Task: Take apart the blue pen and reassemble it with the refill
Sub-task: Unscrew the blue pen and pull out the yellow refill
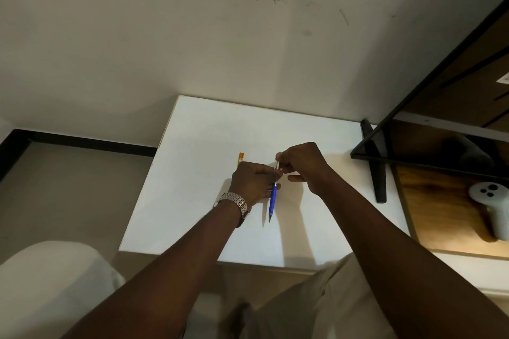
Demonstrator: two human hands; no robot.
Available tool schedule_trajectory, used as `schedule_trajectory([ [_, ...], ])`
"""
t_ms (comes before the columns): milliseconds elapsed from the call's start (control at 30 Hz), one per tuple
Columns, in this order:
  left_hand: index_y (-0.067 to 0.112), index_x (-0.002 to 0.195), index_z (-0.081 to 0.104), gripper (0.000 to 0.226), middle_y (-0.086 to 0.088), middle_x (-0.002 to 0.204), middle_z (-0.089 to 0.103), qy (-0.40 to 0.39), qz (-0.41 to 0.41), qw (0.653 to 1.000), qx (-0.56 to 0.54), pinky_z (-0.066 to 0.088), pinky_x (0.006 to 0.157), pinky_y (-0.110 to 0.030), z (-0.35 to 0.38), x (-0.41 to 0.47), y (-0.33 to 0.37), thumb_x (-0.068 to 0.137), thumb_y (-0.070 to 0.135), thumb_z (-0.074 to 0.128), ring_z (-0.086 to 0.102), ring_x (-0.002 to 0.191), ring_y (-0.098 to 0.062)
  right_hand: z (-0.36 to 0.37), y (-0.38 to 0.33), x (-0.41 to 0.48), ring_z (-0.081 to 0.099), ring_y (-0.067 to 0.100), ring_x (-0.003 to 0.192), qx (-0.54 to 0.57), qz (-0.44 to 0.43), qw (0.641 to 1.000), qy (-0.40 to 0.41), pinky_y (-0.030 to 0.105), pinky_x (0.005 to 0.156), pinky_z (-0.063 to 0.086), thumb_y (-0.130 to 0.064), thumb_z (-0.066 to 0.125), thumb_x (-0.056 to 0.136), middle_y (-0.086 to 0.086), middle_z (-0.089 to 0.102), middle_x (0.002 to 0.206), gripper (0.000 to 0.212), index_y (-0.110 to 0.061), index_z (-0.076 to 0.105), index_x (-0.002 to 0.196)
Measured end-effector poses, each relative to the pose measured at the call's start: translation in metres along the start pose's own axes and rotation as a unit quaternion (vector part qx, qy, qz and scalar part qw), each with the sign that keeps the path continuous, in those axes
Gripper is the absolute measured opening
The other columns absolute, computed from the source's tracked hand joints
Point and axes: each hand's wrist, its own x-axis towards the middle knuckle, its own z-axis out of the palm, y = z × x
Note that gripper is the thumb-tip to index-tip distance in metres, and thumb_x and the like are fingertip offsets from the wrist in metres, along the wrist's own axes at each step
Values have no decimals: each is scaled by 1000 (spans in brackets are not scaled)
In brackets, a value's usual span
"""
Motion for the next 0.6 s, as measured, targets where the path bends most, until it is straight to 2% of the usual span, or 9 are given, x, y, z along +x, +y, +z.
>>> schedule_trajectory([
  [133,-6,108,76,23,-25,105,77,-2,1,1000,-4,66,80,-41,3,0,3,89,8,76,78,92,-37,0,1,5,65,15,59,28,0,1000,15,23,52,52,-10,70,86,9,70,71,15,4,76,87],
  [233,-8,108,75,24,-27,105,77,-14,-10,1000,-6,66,79,-40,4,-3,2,89,6,75,78,93,-39,-8,-1,11,65,19,63,47,-1,998,46,24,52,56,-10,71,86,14,71,78,14,4,74,88],
  [333,-8,107,76,23,-28,104,77,-4,-19,1000,-18,66,75,-37,-1,-4,-4,88,6,76,78,92,-39,-23,2,17,69,19,60,-16,2,998,63,25,51,58,-9,77,82,21,77,83,15,5,75,86],
  [467,-5,102,77,20,-26,101,78,13,-27,999,-19,67,75,-38,-4,-2,-9,87,7,78,79,89,-36,-30,20,16,72,25,56,-130,38,991,22,34,54,64,-4,84,73,17,72,64,16,7,73,77],
  [533,-4,101,78,19,-25,99,78,19,-26,999,-14,66,79,-43,-3,-1,-9,86,8,80,80,87,-34,-28,28,15,77,29,59,-159,46,986,18,40,56,66,-1,85,71,16,73,58,16,9,74,76],
  [600,-1,99,79,18,-24,97,79,21,-27,999,-12,66,80,-45,-2,-1,-8,85,9,80,80,85,-32,-27,31,16,78,28,57,-168,46,985,19,39,52,65,-1,86,70,14,72,52,17,8,74,77],
])
